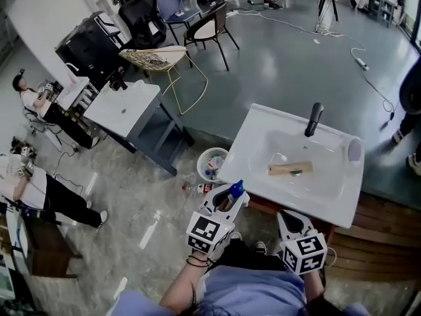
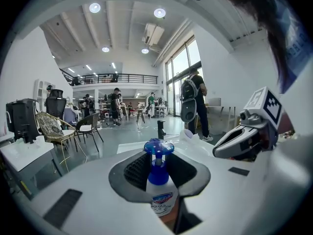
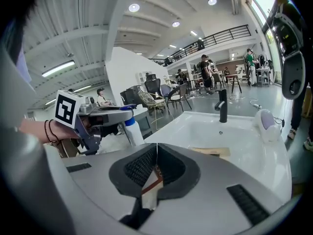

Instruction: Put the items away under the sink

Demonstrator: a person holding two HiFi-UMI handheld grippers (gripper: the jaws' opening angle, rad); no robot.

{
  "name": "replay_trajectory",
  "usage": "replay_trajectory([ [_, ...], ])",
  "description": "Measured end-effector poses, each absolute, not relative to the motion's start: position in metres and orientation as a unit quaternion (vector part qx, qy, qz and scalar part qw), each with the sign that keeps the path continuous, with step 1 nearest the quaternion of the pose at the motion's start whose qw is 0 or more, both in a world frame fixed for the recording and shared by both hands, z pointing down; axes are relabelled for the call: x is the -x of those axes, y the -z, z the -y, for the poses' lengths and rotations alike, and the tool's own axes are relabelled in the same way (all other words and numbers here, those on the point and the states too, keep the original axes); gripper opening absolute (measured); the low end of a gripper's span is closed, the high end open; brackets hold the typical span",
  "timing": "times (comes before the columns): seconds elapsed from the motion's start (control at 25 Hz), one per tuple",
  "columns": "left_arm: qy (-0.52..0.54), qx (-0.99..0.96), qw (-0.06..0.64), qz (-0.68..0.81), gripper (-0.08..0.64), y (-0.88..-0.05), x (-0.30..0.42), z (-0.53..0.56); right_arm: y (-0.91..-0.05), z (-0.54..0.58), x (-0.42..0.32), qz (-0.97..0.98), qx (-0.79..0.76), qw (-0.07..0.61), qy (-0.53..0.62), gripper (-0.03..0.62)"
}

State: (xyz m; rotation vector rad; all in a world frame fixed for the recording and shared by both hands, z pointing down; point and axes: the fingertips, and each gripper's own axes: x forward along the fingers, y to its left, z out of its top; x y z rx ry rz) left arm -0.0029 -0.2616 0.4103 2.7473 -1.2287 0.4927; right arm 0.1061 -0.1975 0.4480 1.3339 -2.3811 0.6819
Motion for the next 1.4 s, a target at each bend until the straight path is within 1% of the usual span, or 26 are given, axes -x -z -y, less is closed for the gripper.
replay_trajectory([
  [0.32,-0.158,-0.906,0.06,0.387,0.095,-0.412,0.006,0.229,-0.44,0.187,-0.102,0.828,-0.485,0.153,-0.236,0.018],
  [0.88,-0.169,-0.942,0.053,0.284,0.094,-0.427,0.04,0.155,-0.437,0.124,-0.065,0.78,-0.561,0.157,-0.228,0.018],
  [1.16,-0.18,-0.957,0.041,0.225,0.094,-0.44,0.056,0.114,-0.44,0.091,-0.044,0.773,-0.574,0.175,-0.203,0.018],
  [1.4,-0.179,-0.963,0.041,0.196,0.094,-0.463,0.061,0.097,-0.456,0.079,-0.04,0.775,-0.572,0.192,-0.189,0.018],
])
